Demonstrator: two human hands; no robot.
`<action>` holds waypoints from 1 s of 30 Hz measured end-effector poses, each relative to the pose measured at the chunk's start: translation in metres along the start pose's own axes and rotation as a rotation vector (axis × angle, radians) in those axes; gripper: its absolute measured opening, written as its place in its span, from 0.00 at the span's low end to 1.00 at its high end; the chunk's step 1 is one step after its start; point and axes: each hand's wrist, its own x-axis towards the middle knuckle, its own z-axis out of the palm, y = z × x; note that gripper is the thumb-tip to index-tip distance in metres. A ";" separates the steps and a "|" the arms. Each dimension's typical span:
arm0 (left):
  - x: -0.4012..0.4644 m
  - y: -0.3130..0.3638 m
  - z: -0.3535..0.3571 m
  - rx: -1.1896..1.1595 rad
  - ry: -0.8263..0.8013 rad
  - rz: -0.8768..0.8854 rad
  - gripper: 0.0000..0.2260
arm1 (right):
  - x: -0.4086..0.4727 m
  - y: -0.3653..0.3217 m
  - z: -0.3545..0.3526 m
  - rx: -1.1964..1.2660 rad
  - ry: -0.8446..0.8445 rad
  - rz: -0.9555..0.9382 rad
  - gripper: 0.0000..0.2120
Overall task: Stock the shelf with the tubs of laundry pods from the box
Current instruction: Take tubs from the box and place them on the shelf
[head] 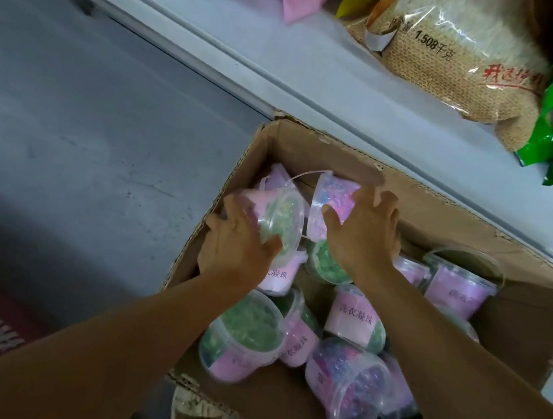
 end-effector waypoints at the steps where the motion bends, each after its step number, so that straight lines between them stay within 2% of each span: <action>1: -0.002 0.000 -0.002 -0.003 0.003 -0.002 0.33 | 0.001 -0.001 0.001 -0.009 0.002 0.027 0.30; 5: -0.006 -0.003 -0.007 -0.020 0.001 0.006 0.34 | 0.014 -0.012 0.006 -0.032 -0.015 0.132 0.43; 9: -0.004 -0.008 -0.008 -0.012 -0.004 0.039 0.33 | 0.018 -0.023 0.018 0.028 -0.018 0.220 0.45; 13: -0.005 -0.009 -0.010 -0.011 -0.024 0.045 0.32 | 0.016 -0.027 0.012 0.043 0.045 0.215 0.43; 18: -0.010 -0.011 -0.016 -0.010 -0.044 0.032 0.30 | 0.002 -0.010 -0.004 -0.003 -0.027 0.198 0.40; 24: -0.016 -0.012 -0.025 -0.037 -0.074 0.023 0.28 | -0.011 0.023 -0.013 0.219 -0.031 0.174 0.35; 30: -0.045 0.009 -0.054 -0.076 -0.063 -0.022 0.24 | -0.045 0.034 -0.066 0.492 -0.034 0.346 0.27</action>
